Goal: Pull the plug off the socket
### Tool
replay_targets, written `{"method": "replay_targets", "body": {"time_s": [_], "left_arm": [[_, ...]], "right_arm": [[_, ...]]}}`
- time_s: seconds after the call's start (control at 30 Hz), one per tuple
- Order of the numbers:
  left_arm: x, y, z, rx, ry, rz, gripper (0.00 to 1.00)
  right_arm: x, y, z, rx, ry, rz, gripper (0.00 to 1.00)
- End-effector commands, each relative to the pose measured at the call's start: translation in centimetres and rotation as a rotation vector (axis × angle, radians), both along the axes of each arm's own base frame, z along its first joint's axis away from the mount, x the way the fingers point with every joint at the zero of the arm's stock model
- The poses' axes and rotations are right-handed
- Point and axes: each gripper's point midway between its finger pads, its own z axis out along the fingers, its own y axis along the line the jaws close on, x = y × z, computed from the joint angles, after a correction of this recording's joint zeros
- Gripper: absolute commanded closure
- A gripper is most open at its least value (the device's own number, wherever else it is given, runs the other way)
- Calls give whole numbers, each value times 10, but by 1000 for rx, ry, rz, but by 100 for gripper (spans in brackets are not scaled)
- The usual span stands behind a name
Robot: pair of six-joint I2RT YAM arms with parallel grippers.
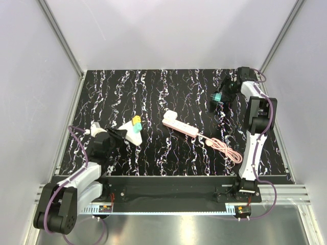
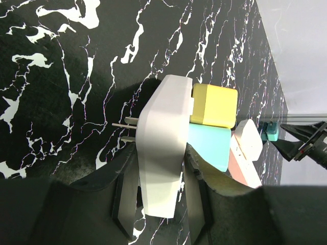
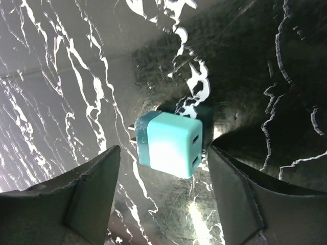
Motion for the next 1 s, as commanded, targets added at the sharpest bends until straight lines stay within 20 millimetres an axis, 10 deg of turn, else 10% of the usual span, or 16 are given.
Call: {"method": "replay_targets", "body": {"time_s": [0.0,0.33,0.53,0.97], "left_arm": [[-17,0,-28,55,106,-45,100],[-19,1,-32,55,108,-45,100],[-18,0,-33,58,113,-53,100],[-19,-2,-39,54,123,-63,100]], "right_arm": [[4,-14,13,-63,-15,-16,23],[-28,-45,52,-256,-20,-80,19],[-52,-28,77,-243,-58,-68,19],[-141,156,151,-116,-290,285,20]]}}
